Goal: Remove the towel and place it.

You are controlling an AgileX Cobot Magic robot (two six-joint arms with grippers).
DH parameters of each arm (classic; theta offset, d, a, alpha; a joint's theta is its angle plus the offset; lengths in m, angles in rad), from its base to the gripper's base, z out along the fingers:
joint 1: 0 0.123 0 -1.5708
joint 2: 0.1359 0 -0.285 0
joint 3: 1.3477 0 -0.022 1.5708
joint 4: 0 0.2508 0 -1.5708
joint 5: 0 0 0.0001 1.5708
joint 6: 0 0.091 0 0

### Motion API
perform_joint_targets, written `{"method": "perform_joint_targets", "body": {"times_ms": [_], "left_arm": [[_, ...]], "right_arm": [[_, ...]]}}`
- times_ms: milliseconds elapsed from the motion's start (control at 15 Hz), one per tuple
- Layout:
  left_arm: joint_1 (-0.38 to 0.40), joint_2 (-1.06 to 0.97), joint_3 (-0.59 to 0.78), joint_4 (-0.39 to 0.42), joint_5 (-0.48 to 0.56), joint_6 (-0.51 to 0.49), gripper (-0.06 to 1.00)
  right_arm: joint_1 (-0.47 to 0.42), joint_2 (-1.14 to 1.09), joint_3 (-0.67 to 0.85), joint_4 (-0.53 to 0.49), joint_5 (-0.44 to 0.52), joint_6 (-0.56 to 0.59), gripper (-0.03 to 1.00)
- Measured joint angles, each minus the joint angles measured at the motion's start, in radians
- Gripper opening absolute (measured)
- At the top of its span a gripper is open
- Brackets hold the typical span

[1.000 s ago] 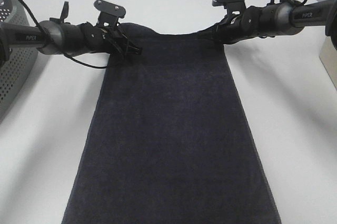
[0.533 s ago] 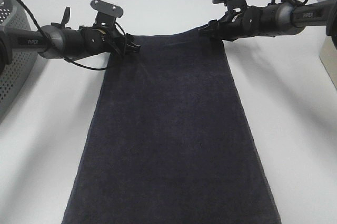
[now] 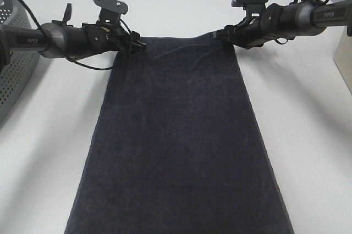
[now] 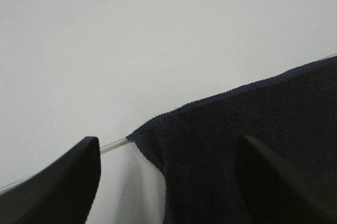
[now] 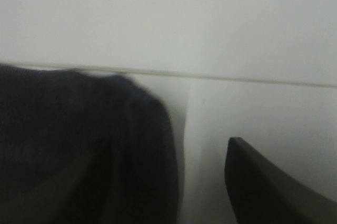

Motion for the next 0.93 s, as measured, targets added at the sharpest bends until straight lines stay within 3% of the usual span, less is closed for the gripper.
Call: {"method": "perform_joint_targets", "body": {"times_ms": [400,667,800,867,933], "left_arm": [[0.000,-0.008,0.000,0.006,0.051,0.009,0.68],[0.005,-0.138,0.000,0.010,0.415,0.033,0.68],[0.025,-0.230,0.000,0.012,0.643,-0.053,0.68],[0.050,-0.295,0.000,0.047,0.781,-0.177,0.68],[0.050,-0.295,0.000,0.047,0.781,-0.177,0.68]], "right_arm": [[0.000,-0.067,0.000,0.025,0.139,0.000,0.62],[0.000,-0.242,0.000,-0.002,0.403,0.000,0.64],[0.000,-0.325,0.000,-0.002,0.602,0.000,0.66],[0.000,-0.385,0.000,-0.002,0.721,0.000,0.66],[0.000,-0.385,0.000,-0.002,0.721,0.000,0.66]]}}
